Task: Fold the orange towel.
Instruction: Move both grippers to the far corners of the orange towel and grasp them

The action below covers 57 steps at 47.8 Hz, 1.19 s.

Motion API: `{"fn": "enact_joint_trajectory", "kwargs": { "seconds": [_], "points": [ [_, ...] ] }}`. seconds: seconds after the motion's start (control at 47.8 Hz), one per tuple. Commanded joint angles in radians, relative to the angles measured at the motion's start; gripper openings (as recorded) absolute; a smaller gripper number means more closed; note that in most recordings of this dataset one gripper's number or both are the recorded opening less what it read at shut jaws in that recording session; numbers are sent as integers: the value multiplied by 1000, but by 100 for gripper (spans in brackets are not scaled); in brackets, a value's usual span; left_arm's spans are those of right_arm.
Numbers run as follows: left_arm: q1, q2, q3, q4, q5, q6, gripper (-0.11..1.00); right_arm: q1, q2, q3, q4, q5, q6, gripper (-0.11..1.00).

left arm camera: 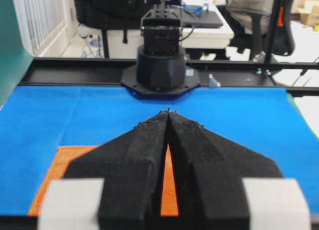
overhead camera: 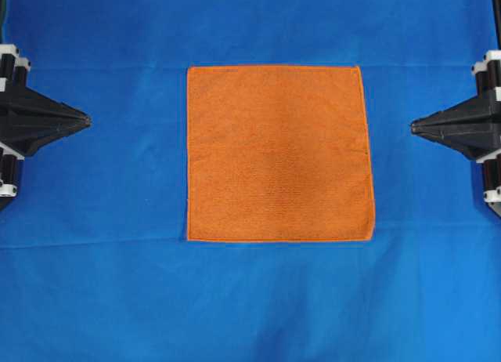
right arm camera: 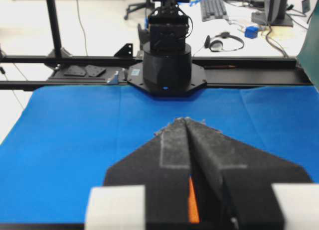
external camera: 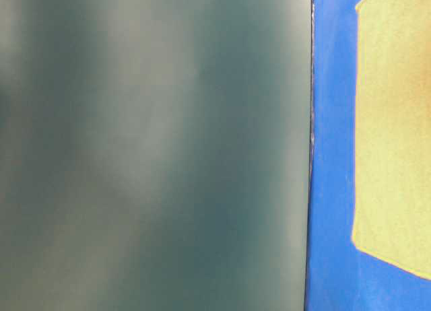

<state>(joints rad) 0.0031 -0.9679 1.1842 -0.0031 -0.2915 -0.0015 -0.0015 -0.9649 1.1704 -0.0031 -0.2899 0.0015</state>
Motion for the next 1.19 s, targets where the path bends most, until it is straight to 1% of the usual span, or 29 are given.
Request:
{"fn": "enact_joint_trajectory", "kwargs": {
  "seconds": [0.0,0.147,0.272,0.377,0.544,0.628,0.712,0.733,0.774,0.858,0.879,0.942,0.984,1.046,1.172],
  "points": [
    [3,61,-44,-20,-17,-3,1,-29,12,-23,6,-3,5,2],
    [26,170,-83,-20,-40,6,1,-110,41,-46,9,67,20,2],
    [80,256,-94,-23,-51,-5,1,-183,71,-57,9,146,38,2],
    [121,327,-110,-21,-51,-9,1,-261,109,-54,9,195,55,2],
    [196,471,-141,-23,-86,-11,1,-365,201,-49,9,218,61,2],
    [230,548,-153,-25,-114,-11,3,-416,275,-52,8,218,60,2],
    [265,641,-172,-25,-147,-11,15,-454,350,-60,6,218,60,3],
    [275,661,-176,-25,-153,-11,20,-469,380,-63,6,215,60,4],
    [291,701,-190,-25,-161,-11,32,-486,423,-67,5,213,58,12],
    [331,792,-219,-25,-169,-11,57,-522,520,-83,2,199,55,39],
    [337,810,-225,-25,-169,-11,64,-529,541,-87,-2,195,54,44],
    [365,874,-253,-25,-169,-11,80,-543,604,-100,-11,179,52,60],
    [377,910,-268,-25,-169,-11,87,-554,655,-109,-18,164,52,63],
    [394,957,-287,-23,-169,-11,92,-561,710,-121,-26,141,52,61],
    [420,1045,-321,-25,-169,-11,91,-581,811,-138,-32,100,51,59]
  ]
}}
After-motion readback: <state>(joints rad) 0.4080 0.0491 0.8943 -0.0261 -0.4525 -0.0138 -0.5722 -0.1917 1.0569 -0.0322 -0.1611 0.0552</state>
